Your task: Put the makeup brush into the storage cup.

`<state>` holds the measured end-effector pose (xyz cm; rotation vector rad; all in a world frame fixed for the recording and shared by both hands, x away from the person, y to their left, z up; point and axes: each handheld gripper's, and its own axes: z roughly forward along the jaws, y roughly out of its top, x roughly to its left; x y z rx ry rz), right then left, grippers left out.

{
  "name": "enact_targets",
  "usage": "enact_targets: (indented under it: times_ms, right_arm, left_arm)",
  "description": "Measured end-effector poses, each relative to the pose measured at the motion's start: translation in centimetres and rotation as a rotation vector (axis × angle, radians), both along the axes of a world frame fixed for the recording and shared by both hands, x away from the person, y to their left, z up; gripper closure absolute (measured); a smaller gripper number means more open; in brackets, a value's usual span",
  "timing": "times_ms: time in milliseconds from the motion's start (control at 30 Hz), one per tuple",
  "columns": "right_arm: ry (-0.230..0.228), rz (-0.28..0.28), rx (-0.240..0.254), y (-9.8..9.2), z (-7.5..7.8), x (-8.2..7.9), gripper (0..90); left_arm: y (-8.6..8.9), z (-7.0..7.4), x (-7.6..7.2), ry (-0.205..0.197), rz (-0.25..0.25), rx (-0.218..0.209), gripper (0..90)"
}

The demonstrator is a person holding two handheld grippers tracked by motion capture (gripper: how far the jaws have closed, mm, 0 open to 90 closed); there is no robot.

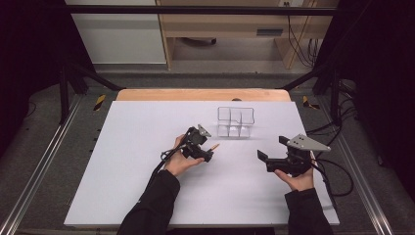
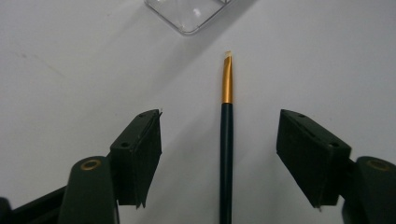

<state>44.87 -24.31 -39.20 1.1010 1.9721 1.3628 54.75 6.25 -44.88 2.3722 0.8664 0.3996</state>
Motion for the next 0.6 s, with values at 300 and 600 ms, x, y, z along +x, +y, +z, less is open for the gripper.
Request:
enact_targets:
  times_ms: [300, 600]
  right_arm:
    - [-0.001, 0.004, -0.004, 0.1, -0.1, 0.0, 5.8]
    - [0.001, 0.005, -0.005, 0.1, -0.1, 0.0, 5.8]
  left_arm:
    - [-0.4, -1.0, 0.4, 0.057, -0.008, 0.018, 48.5]
    - [-0.5, -1.0, 0.2, 0.079, -0.027, 0.035, 65.9]
